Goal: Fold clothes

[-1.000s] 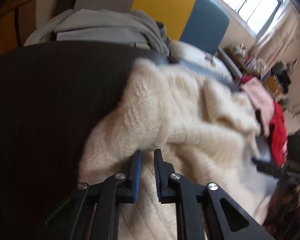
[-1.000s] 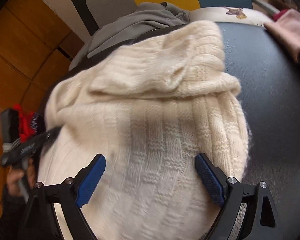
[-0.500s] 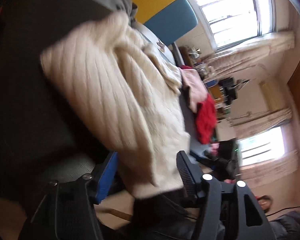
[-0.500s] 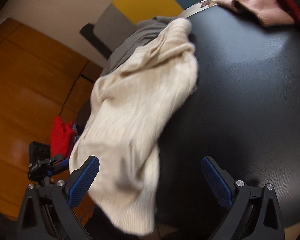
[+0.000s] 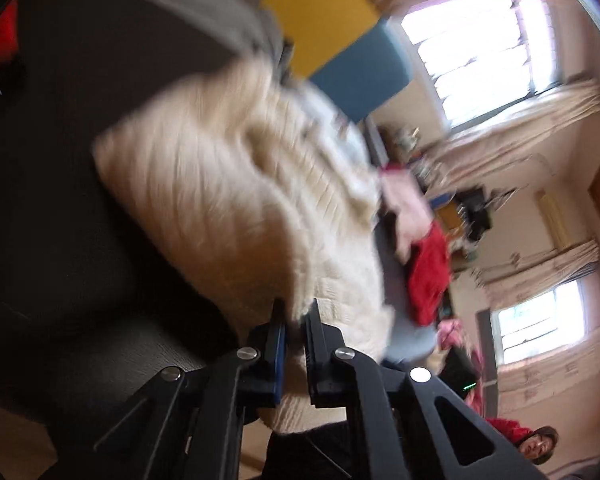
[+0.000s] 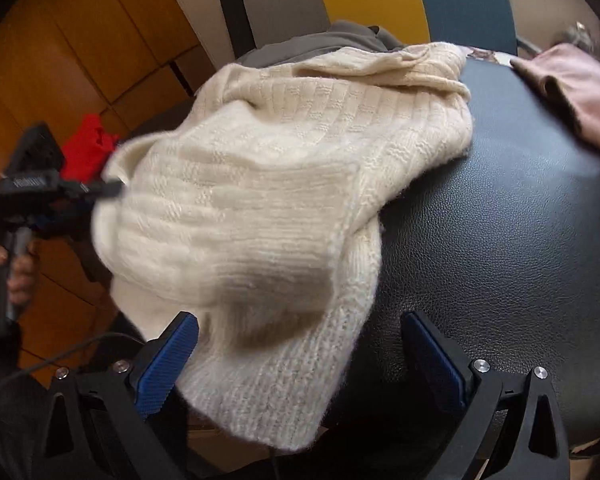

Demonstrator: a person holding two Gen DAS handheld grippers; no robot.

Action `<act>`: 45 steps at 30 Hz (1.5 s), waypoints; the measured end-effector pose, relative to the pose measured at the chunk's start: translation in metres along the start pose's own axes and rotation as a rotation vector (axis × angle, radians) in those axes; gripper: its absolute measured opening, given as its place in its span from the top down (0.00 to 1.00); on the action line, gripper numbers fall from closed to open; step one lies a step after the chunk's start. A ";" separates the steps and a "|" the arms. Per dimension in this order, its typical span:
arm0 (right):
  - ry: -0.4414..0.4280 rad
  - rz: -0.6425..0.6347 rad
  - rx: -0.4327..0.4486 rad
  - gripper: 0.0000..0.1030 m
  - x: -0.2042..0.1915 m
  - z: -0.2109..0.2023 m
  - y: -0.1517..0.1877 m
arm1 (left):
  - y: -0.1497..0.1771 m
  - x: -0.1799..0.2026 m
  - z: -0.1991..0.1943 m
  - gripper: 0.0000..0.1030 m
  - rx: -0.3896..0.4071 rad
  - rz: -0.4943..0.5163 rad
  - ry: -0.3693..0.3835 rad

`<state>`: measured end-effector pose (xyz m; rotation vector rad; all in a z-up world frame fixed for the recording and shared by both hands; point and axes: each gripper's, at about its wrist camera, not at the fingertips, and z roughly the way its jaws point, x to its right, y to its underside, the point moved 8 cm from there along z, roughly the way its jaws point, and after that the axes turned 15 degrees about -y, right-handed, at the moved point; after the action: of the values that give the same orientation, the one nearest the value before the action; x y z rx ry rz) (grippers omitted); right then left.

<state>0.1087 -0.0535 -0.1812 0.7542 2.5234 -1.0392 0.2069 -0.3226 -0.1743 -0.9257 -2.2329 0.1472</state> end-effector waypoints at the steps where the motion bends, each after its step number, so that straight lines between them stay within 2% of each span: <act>1: 0.024 -0.017 -0.008 0.09 0.000 0.001 0.001 | -0.009 -0.006 -0.014 0.93 0.035 0.001 -0.019; 2: 0.052 -0.028 -0.006 0.21 0.001 -0.002 0.000 | -0.017 -0.012 -0.028 0.93 0.069 0.001 -0.038; 3: 0.078 -0.035 0.002 0.62 0.004 -0.006 -0.002 | -0.027 -0.019 -0.042 0.93 0.104 -0.001 -0.060; 4: 0.077 -0.024 0.007 0.87 0.007 -0.009 -0.004 | -0.038 -0.028 -0.054 0.93 0.141 -0.016 -0.094; 7: -0.004 0.057 0.025 0.86 0.013 -0.019 -0.010 | -0.070 -0.057 -0.094 0.94 0.250 -0.061 -0.197; 9: -0.066 0.100 0.072 0.86 0.013 -0.034 -0.018 | -0.089 -0.077 -0.116 0.94 0.314 -0.088 -0.285; 12: -0.143 0.154 0.180 0.86 0.014 -0.064 -0.036 | -0.105 -0.093 -0.129 0.84 0.364 -0.082 -0.467; 14: -0.134 0.179 0.215 0.86 0.022 -0.076 -0.041 | -0.108 -0.094 -0.132 0.82 0.401 -0.092 -0.533; 15: -0.116 0.188 0.227 0.86 0.027 -0.082 -0.043 | -0.106 -0.087 -0.125 0.81 0.385 -0.080 -0.498; 17: 0.022 0.166 0.199 0.86 0.042 -0.082 -0.042 | -0.099 -0.072 -0.108 0.79 0.347 -0.059 -0.421; 20: 0.263 0.114 0.133 0.87 0.063 -0.079 -0.038 | -0.061 -0.045 -0.041 0.79 0.134 -0.019 -0.250; 23: 0.320 0.123 0.118 0.87 0.073 -0.080 -0.039 | -0.024 -0.027 0.028 0.78 -0.058 -0.002 -0.160; 25: 0.348 0.130 0.105 0.86 0.079 -0.084 -0.038 | -0.019 -0.031 0.047 0.72 -0.085 -0.049 -0.137; 27: 0.275 0.161 0.135 0.83 0.075 -0.089 -0.037 | -0.014 -0.035 0.065 0.69 -0.112 -0.096 -0.113; 29: 0.184 0.192 0.171 0.65 0.069 -0.093 -0.036 | -0.009 -0.039 0.083 0.65 -0.139 -0.143 -0.090; 30: 0.160 0.200 0.172 0.41 0.065 -0.091 -0.034 | -0.008 -0.041 0.090 0.64 -0.148 -0.165 -0.080; 31: 0.143 0.190 0.170 0.23 0.059 -0.086 -0.032 | -0.011 -0.042 0.092 0.62 -0.141 -0.184 -0.079; 34: 0.126 0.102 0.165 0.23 0.037 -0.068 -0.030 | -0.016 -0.039 0.099 0.62 -0.136 -0.183 -0.115; 37: 0.041 0.004 0.112 0.27 0.006 -0.037 -0.031 | -0.022 -0.035 0.103 0.67 -0.141 -0.176 -0.145; 38: 0.027 -0.019 0.084 0.27 0.000 -0.026 -0.031 | -0.024 -0.036 0.103 0.79 -0.142 -0.175 -0.153; 40: -0.008 -0.013 0.017 0.27 -0.001 -0.005 -0.027 | -0.027 -0.038 0.106 0.88 -0.142 -0.181 -0.160; 42: -0.002 0.019 -0.011 0.27 0.009 0.003 -0.026 | -0.032 -0.039 0.109 0.89 -0.138 -0.182 -0.173; 45: 0.023 0.054 -0.026 0.27 0.024 0.003 -0.026 | -0.052 -0.052 0.087 0.94 -0.064 -0.133 -0.258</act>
<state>0.0740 -0.0632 -0.1800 0.8266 2.5161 -0.9836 0.1463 -0.3821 -0.2500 -0.8265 -2.5426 0.1416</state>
